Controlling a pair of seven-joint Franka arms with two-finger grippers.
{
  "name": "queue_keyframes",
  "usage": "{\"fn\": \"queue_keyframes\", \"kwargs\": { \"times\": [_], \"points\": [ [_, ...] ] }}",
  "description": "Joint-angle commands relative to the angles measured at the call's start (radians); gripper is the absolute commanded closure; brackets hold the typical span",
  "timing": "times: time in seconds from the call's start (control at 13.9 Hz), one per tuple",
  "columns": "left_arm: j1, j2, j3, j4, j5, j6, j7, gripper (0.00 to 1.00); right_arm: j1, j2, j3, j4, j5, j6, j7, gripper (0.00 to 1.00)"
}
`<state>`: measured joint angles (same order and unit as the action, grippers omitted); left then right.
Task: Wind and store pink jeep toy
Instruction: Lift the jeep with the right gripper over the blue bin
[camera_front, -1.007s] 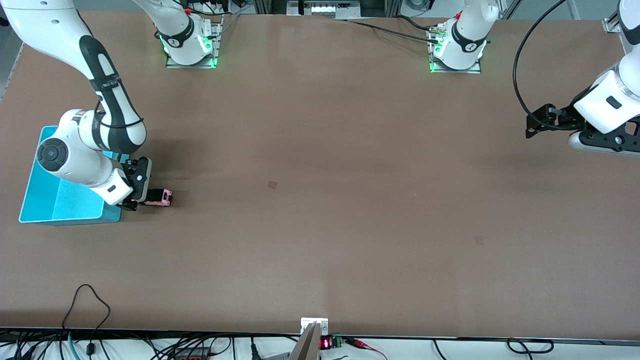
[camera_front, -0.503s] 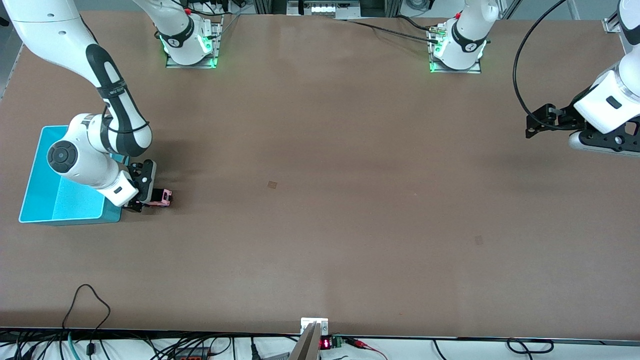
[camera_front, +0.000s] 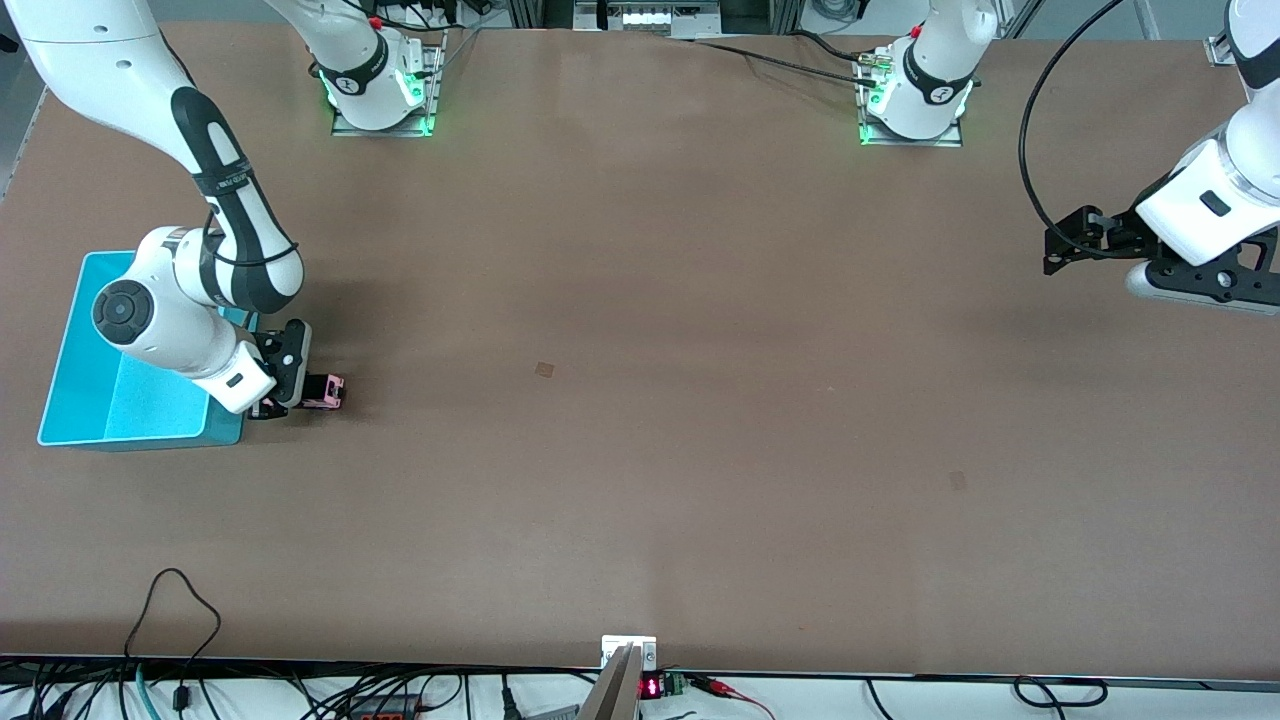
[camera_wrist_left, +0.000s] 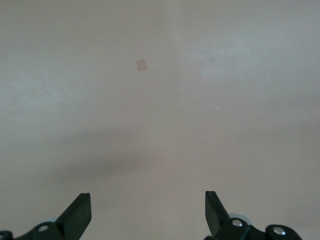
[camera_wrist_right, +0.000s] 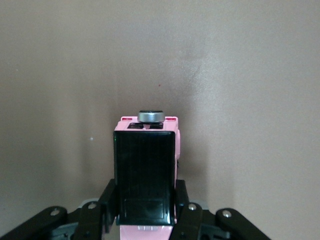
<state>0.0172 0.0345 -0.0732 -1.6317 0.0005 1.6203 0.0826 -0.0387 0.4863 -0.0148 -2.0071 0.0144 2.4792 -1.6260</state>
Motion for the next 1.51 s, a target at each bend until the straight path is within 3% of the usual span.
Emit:
{"fn": "queue_keyframes", "kwargs": {
  "times": [0.0, 0.86, 1.15, 1.44],
  "points": [
    [0.001, -0.010, -0.007, 0.007, 0.018, -0.019, -0.014, 0.00, -0.012, -0.037, 0.016, -0.001, 0.018, -0.006, -0.009, 1.00],
    [0.001, -0.010, -0.007, 0.007, 0.018, -0.028, -0.014, 0.00, -0.023, -0.236, 0.003, 0.024, 0.018, -0.109, 0.552, 1.00],
    [0.001, -0.010, -0.007, 0.009, 0.018, -0.028, -0.014, 0.00, -0.096, -0.278, -0.001, 0.021, 0.018, -0.155, 0.753, 1.00],
    [0.001, -0.010, -0.007, 0.009, 0.018, -0.031, -0.014, 0.00, -0.206, -0.278, -0.002, 0.019, 0.018, -0.143, 0.802, 1.00]
  ]
}}
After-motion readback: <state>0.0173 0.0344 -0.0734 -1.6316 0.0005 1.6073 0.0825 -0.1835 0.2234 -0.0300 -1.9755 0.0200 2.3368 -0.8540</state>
